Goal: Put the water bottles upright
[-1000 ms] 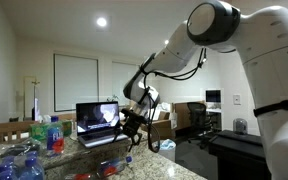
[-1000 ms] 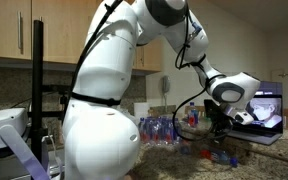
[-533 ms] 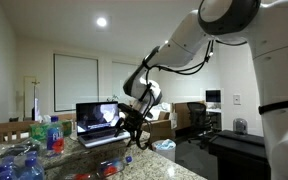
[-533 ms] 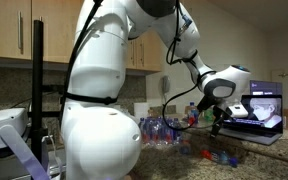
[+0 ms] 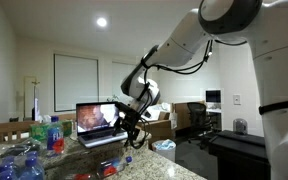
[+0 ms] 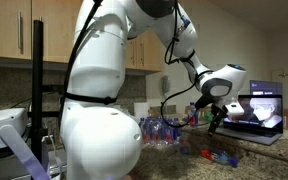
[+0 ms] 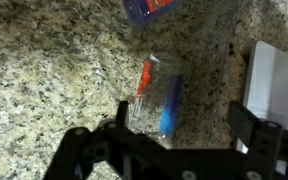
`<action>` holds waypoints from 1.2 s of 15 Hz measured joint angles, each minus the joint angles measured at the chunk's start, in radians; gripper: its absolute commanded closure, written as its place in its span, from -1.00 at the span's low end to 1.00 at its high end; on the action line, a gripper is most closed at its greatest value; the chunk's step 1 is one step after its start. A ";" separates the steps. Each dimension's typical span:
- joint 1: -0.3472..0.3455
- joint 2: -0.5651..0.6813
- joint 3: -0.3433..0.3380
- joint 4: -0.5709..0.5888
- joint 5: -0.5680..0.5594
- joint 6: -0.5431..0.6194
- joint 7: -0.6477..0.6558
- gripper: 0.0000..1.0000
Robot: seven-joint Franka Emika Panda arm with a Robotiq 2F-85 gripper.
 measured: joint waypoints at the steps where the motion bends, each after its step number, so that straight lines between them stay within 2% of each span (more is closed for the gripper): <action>1: -0.005 0.013 -0.003 0.006 0.001 -0.007 0.000 -1.00; 8: -0.070 0.172 -0.061 0.131 0.000 -0.203 0.043 -1.00; 14: -0.059 0.269 -0.062 0.240 -0.021 -0.306 0.161 -1.00; 18: -0.075 0.328 -0.078 0.297 -0.021 -0.380 0.210 -1.00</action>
